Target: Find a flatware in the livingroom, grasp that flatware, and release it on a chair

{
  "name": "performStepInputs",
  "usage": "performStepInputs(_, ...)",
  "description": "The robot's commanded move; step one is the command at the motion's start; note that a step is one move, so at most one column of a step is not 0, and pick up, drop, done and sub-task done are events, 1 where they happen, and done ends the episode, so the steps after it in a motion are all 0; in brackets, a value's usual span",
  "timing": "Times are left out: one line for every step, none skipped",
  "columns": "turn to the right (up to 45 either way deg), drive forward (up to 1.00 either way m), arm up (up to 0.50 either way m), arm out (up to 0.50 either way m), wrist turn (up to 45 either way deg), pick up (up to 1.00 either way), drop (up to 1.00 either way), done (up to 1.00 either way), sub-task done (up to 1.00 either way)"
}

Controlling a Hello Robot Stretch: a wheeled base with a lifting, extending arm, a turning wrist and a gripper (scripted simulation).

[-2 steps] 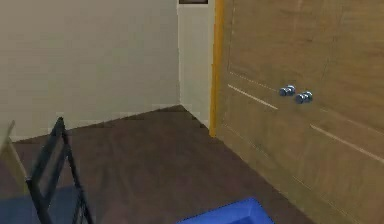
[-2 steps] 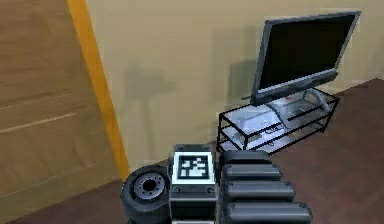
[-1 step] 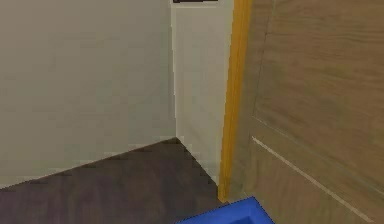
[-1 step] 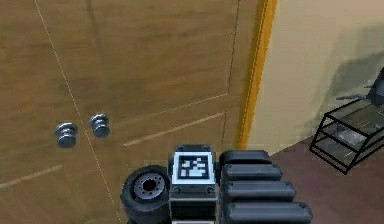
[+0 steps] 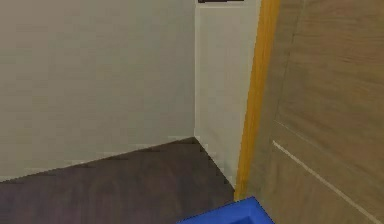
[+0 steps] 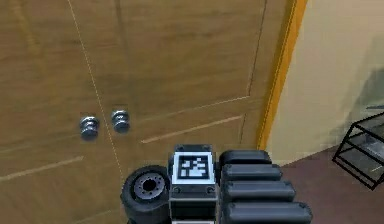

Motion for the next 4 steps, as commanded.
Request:
performStepInputs(0.0,0.15,0.0,0.0,0.0,0.0,0.0,0.0,0.0)
performStepInputs(-45.0,0.0,0.0,0.0,0.0,0.0,0.0,0.0,0.0)
performStepInputs(-45.0,0.0,0.0,0.0,0.0,0.0,0.0,0.0,0.0)
performStepInputs(-45.0,0.0,0.0,0.0,0.0,0.0,0.0,0.0,0.0)
